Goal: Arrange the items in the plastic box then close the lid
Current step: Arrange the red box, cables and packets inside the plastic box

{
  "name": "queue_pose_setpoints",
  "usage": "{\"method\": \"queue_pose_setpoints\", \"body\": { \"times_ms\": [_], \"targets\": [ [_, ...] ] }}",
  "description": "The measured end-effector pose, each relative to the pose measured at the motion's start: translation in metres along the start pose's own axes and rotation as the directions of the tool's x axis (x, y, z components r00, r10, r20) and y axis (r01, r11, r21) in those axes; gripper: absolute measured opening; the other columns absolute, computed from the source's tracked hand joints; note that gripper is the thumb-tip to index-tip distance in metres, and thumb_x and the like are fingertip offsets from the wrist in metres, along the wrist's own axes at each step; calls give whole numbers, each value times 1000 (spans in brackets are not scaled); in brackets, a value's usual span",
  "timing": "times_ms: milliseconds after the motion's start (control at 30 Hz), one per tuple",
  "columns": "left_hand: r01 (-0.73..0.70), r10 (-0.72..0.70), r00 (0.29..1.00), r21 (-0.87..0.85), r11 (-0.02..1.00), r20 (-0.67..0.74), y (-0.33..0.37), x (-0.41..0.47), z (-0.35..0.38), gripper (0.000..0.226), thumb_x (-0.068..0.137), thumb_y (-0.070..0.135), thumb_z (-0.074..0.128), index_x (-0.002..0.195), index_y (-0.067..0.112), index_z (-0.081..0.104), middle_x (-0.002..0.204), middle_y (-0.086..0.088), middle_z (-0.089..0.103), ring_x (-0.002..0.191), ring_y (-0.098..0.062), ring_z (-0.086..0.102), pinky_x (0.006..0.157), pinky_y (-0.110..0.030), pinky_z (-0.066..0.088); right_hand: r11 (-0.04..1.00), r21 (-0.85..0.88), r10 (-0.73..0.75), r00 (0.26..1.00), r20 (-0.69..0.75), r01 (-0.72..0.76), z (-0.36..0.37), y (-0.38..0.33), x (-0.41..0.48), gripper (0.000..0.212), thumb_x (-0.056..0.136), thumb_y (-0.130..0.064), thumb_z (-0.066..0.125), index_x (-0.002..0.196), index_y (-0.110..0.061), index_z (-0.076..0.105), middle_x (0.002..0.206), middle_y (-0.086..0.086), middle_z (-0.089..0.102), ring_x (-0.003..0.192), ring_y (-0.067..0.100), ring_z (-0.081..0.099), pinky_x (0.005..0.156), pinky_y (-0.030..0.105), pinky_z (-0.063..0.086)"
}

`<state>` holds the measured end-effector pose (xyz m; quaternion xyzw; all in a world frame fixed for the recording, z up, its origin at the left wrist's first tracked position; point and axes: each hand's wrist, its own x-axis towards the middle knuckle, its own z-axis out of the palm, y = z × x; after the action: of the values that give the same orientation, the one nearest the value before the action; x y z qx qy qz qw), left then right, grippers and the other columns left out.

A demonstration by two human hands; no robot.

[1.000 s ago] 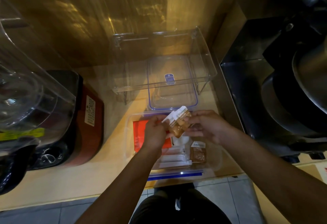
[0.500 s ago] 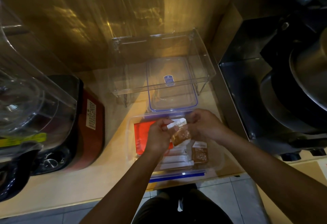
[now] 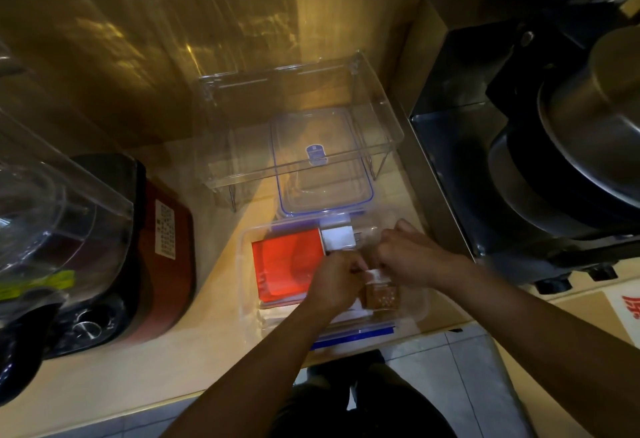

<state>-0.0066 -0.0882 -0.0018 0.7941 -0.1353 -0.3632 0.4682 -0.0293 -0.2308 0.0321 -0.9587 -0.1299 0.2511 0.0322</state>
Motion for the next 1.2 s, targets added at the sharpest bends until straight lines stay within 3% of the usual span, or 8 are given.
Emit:
{"method": "queue_pose_setpoints", "body": {
  "times_ms": [67, 167, 333, 500, 667, 867, 1033, 1200],
  "targets": [
    [-29, 27, 999, 147, 989, 17, -4, 2, 8, 10, 82, -6, 58, 87, -8, 66, 95, -28, 66, 78, -31, 63, 68, -31, 50, 1000, -9, 24, 996, 84, -23, 7, -2, 2, 20, 89, -19, 51, 104, -22, 64, 113, 3, 65, 109, 22, 50, 86, 32, 24],
    [-40, 39, 999, 275, 961, 10, -6, 3, 16, 13, 87, -4, 53, 97, -5, 62, 98, -27, 65, 82, -33, 64, 69, -33, 51, 996, -40, 89, 970, 227, -82, 13, -3, 9, 24, 91, -19, 50, 111, -10, 62, 119, 13, 62, 117, 33, 48, 100, 44, 28],
    [-135, 169, 985, 451, 882, -35, -5, -1, 9, 16, 91, 6, 49, 99, 6, 63, 103, -14, 67, 93, -25, 64, 76, -27, 48, 968, -250, 66, 991, 114, -36, 25, -9, 17, 25, 88, -24, 56, 110, -16, 65, 118, 4, 65, 115, 25, 54, 104, 41, 32],
    [-205, 329, 937, 577, 791, -119, 0, -20, -14, 12, 89, 15, 49, 88, 15, 61, 81, -8, 69, 72, -27, 65, 55, -30, 42, 972, -227, 91, 990, 109, -64, 26, -10, 21, 26, 89, -26, 53, 112, -20, 63, 118, 2, 65, 115, 22, 54, 104, 38, 28],
    [-213, 443, 885, 721, 659, -143, -6, -20, -38, 22, 87, 21, 47, 91, 11, 66, 91, -10, 69, 91, -30, 61, 81, -40, 42, 982, -188, 45, 982, 185, -10, 21, -11, 25, 32, 87, -24, 56, 118, -20, 60, 123, 3, 62, 117, 24, 53, 104, 40, 31],
    [-171, 425, 898, 801, 574, -113, -36, -14, -47, 47, 92, 36, 47, 133, 12, 48, 138, -10, 53, 131, -25, 46, 114, -42, 25, 1000, -8, -19, 942, 335, 23, 12, -3, 27, 33, 90, -19, 53, 123, -17, 54, 128, 7, 58, 115, 25, 55, 100, 41, 42],
    [-186, 396, 914, 771, 609, -92, -49, -12, -44, 55, 96, 46, 33, 144, 19, 28, 153, -3, 32, 144, -16, 21, 118, -38, 6, 994, -113, 27, 961, 274, 4, 18, -6, 26, 34, 88, -26, 55, 121, -19, 56, 125, 5, 59, 116, 24, 52, 101, 39, 34],
    [-237, 342, 937, 841, 487, 66, -59, -8, -54, 77, 85, 69, 30, 148, 28, 14, 159, -1, 11, 147, -16, 3, 117, -41, -8, 973, -230, 63, 969, 241, -6, 27, -10, 26, 38, 84, -29, 62, 121, -20, 56, 123, 5, 61, 118, 25, 50, 104, 41, 28]
  ]
}}
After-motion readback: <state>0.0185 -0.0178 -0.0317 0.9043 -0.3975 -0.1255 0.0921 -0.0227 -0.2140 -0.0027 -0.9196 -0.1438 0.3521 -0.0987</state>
